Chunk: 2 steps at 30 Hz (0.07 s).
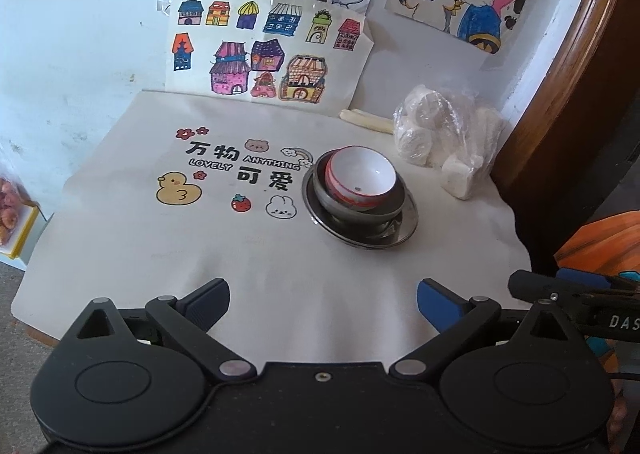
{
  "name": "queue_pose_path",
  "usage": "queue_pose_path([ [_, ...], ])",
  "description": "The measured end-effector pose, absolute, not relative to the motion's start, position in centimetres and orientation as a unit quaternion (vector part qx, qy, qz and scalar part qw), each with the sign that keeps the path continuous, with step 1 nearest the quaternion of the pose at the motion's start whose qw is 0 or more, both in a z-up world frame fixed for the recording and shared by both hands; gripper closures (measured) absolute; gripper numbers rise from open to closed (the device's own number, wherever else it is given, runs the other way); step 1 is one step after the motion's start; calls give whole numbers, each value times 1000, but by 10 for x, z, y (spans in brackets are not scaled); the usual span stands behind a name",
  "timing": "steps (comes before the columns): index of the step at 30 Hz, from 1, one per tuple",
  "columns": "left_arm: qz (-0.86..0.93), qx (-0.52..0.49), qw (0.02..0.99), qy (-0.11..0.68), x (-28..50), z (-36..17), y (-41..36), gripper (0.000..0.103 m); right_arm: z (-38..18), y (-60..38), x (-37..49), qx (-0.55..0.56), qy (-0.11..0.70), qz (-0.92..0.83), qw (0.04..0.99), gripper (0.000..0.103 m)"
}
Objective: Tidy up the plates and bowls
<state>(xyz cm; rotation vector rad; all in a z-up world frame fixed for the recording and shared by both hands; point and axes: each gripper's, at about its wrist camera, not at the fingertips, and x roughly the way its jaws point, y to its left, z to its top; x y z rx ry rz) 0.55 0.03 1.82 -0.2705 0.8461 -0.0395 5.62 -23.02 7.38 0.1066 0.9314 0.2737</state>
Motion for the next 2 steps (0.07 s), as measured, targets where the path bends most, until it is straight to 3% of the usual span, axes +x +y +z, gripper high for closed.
queue_pose_path([
  [2,-19,-130,902,410,6,18,0,3,73,-232,58,52,449,132,883,0],
])
